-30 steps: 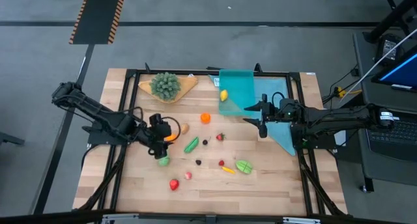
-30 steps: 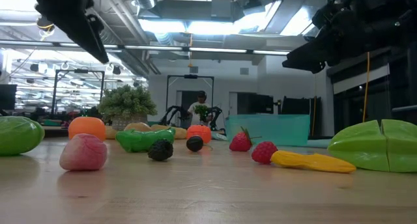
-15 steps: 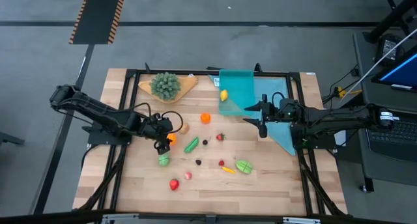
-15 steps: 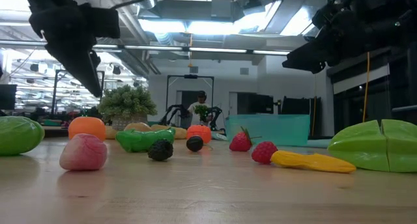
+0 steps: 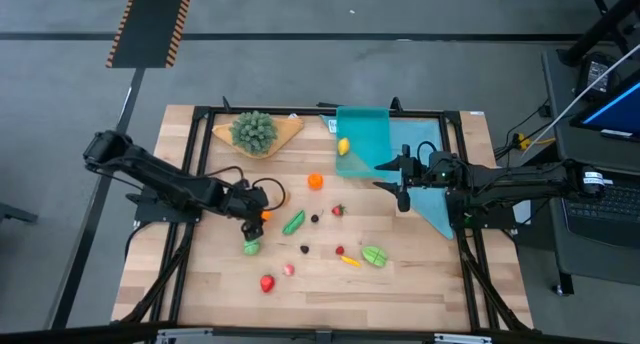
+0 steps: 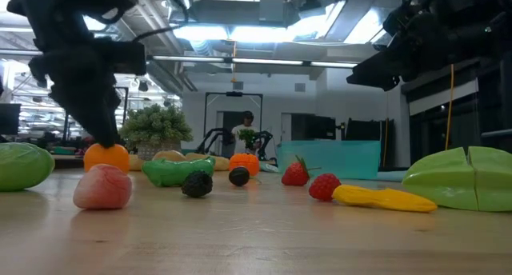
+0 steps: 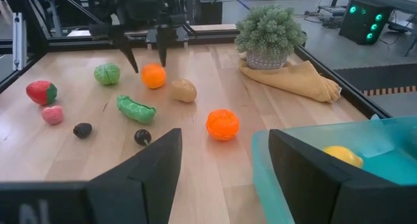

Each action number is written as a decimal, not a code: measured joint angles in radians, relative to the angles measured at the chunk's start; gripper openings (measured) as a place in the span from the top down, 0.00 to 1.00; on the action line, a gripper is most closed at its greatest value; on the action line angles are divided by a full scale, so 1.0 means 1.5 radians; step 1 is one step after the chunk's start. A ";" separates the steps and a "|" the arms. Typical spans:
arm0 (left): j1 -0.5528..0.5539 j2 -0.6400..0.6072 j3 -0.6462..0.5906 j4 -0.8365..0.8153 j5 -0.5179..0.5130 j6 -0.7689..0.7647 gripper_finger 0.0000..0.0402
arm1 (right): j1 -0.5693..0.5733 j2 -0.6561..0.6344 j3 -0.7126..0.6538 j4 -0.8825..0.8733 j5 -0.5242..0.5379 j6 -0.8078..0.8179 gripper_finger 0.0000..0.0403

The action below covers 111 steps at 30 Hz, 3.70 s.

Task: Pick and placing Produce into tupperware
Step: Put the orange into the blue bin

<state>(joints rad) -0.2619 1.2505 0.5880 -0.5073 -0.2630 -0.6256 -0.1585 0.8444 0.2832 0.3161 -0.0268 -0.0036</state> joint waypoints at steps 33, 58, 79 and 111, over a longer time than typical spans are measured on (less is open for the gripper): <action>0.000 0.079 0.000 0.032 -0.006 -0.001 0.34 | 0.000 0.000 0.000 0.000 0.000 0.000 0.42; 0.000 0.079 0.000 0.032 -0.007 0.004 0.40 | 0.000 0.000 0.000 0.000 0.000 0.000 0.42; 0.004 -0.018 0.000 0.023 -0.014 0.073 0.40 | 0.000 0.000 0.000 0.000 0.000 0.001 0.42; 0.139 -0.091 0.001 0.388 -0.003 0.495 0.40 | 0.000 0.000 0.000 0.022 0.000 0.141 0.42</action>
<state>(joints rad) -0.0533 1.1140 0.5897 0.0753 -0.2668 0.1165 -0.1585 0.8444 0.2832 0.3489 -0.0273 0.2081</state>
